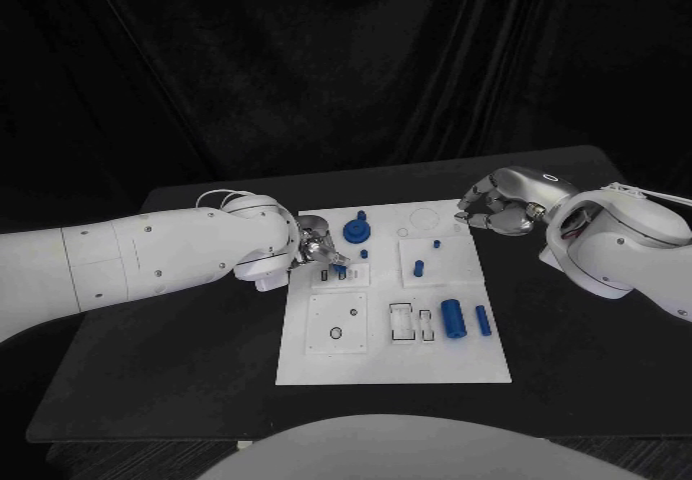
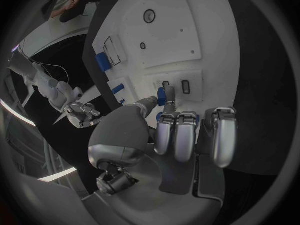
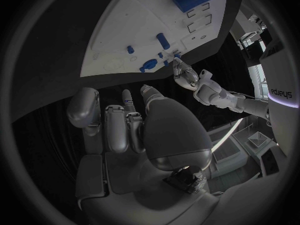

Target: Assemble the parts on the task board

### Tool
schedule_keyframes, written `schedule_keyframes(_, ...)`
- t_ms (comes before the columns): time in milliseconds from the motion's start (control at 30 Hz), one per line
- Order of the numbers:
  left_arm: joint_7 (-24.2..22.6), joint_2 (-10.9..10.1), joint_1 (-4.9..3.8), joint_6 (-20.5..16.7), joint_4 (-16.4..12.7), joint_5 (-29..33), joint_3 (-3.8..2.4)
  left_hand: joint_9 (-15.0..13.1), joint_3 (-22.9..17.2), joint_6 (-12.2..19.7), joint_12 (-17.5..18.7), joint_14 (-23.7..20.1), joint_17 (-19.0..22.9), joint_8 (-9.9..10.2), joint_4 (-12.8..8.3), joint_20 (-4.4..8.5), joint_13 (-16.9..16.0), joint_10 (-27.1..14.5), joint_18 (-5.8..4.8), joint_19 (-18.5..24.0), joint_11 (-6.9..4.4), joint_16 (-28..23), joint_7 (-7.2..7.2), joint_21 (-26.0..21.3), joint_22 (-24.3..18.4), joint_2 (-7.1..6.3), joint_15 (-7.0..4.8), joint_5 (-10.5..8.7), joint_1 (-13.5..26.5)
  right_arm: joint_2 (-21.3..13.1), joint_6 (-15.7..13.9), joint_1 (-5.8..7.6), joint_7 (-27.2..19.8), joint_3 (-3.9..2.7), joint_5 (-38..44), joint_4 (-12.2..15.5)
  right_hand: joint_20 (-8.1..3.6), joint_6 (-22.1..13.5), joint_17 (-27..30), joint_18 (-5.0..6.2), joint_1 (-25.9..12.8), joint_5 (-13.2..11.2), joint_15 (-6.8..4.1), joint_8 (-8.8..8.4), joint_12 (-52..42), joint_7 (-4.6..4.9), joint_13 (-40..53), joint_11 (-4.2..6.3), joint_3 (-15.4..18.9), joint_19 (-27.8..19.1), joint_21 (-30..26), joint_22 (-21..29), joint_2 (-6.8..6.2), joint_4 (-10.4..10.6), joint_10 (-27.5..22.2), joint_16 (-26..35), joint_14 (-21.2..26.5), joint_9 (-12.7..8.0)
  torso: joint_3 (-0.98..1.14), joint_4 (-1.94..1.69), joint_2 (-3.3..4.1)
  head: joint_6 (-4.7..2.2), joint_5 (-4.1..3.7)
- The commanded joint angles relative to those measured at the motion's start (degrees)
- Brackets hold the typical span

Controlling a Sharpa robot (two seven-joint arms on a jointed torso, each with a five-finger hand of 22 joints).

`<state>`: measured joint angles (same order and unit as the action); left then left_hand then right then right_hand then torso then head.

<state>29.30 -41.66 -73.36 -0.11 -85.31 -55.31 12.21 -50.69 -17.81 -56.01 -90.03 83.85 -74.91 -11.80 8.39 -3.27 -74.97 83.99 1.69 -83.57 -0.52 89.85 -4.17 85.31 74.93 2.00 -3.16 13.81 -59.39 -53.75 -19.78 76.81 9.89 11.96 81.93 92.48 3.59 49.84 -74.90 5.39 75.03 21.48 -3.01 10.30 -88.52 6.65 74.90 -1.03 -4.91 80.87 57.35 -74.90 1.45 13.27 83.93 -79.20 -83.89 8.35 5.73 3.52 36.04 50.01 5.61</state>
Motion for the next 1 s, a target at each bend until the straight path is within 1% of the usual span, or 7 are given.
schedule_keyframes(33,-1.52,-0.03,0.21,-1.84,-0.18,-0.1,-0.04,-0.06,0.04,0.43,0.03,6.15,-15.09,0.41,0.25,-0.36,-15.03,6.01,0.38,0.07,0.58,0.15,0.1,-0.31,9.4,-0.06,0.44,-0.39,0.38,-0.15,0.61,-0.17,1.25,-0.05,0.09,0.1,-0.13,-0.08,-1.42,0.69,0.49,0.35,0.29,-0.34,0.35,0.07,12.48,-0.28,-0.38,-0.4,-0.22,-6.66,0.13,-0.06,3.69,0.22,-2.98,-0.1,0.0,0.07,0.02,-0.01,0.05)
schedule_keyframes(100,-1.54,-0.06,0.29,-2.0,-0.18,-0.1,-0.04,-0.07,0.06,0.46,0.03,6.15,-15.09,0.42,0.26,-0.36,-15.03,6.01,0.39,0.1,0.59,0.15,0.1,-0.33,9.38,-0.07,0.45,-0.41,0.38,-0.21,0.7,-0.19,1.29,-0.05,0.09,0.12,-0.13,-0.08,-1.42,0.69,0.49,0.35,0.29,-0.34,0.35,0.07,12.48,-0.28,-0.38,-0.4,-0.22,-6.66,0.13,-0.06,3.69,0.22,-2.98,-0.1,0.01,0.02,-0.02,-0.01,0.04)
schedule_keyframes(233,-1.58,-0.16,0.47,-2.22,-0.17,-0.1,-0.03,-0.09,0.1,0.54,0.03,6.15,-15.09,0.45,0.27,-0.38,-15.03,6.01,0.41,0.16,0.61,0.15,0.08,-0.38,9.34,-0.07,0.47,-0.44,0.35,-0.3,0.85,-0.21,1.37,-0.05,0.07,0.16,-0.13,-0.08,-1.39,0.69,0.56,0.48,0.28,-0.36,0.4,0.08,12.41,-0.27,-0.44,-0.41,-0.26,-6.65,0.12,-0.11,3.62,0.25,-2.97,-0.13,-0.01,0.07,-0.01,-0.01,0.19)
schedule_keyframes(567,-1.5,-0.21,0.84,-2.07,0.16,-0.1,-0.03,-0.19,0.28,0.9,0.03,6.15,-15.09,0.61,0.36,-0.47,-15.03,6.01,0.44,0.27,0.72,0.15,-0.04,-0.48,9.26,-0.08,0.57,-0.6,0.25,-0.17,1.16,-0.36,1.31,-0.05,-0.35,0.05,-0.14,-0.09,-1.32,0.72,0.65,0.65,0.28,-0.38,0.42,0.08,12.4,-0.27,-0.52,-0.46,-0.47,-6.6,0.1,-0.17,3.6,0.31,-2.95,-0.17,-0.01,0.07,-0.03,-0.01,0.02)
schedule_keyframes(733,-1.41,-0.32,1.02,-1.88,0.32,-0.1,-0.03,-0.28,0.44,1.18,0.03,6.15,-15.09,0.72,0.41,-0.55,-15.03,6.01,0.46,0.34,0.81,0.15,-0.14,-0.55,9.22,-0.12,0.65,-0.75,0.18,-0.25,1.37,-0.5,1.36,-0.05,-0.4,0.0,-0.14,-0.09,-1.26,0.75,0.7,0.73,0.28,-0.39,0.46,0.08,12.34,-0.27,-0.56,-0.51,-0.66,-6.55,0.08,-0.21,3.56,0.37,-2.93,-0.19,0.02,0.05,-0.03,-0.01,0.17)
schedule_keyframes(867,-1.24,-0.37,1.22,-1.43,0.52,-0.1,-0.03,-0.38,0.62,1.5,0.03,6.15,-15.09,0.84,0.46,-0.63,-15.03,6.01,0.49,0.43,0.91,0.15,-0.24,-0.63,9.16,-0.16,0.73,-0.93,0.09,-0.33,1.57,-0.61,1.42,-0.05,-0.41,-0.03,-0.14,-0.09,-1.26,0.75,0.7,0.73,0.28,-0.39,0.46,0.08,12.34,-0.27,-0.56,-0.51,-0.66,-6.55,0.08,-0.21,3.56,0.37,-2.93,-0.19,-0.03,0.16,-0.07,-0.01,0.4)
schedule_keyframes(1000,-1.21,-0.44,1.46,-1.34,0.61,-0.1,-0.03,-0.4,0.64,1.55,0.03,6.15,-15.09,0.85,0.47,-0.64,-15.03,6.01,0.5,0.46,0.92,0.15,-0.26,-0.66,9.13,-0.15,0.75,-0.98,0.08,-0.37,1.64,-0.66,1.43,-0.05,-0.42,-0.02,-0.14,-0.08,-1.18,0.76,0.74,0.79,0.28,-0.39,0.49,0.08,12.29,-0.28,-0.59,-0.53,-0.73,-6.53,0.08,-0.24,3.51,0.44,-2.91,-0.21,-0.08,0.09,-0.03,-0.01,0.39)
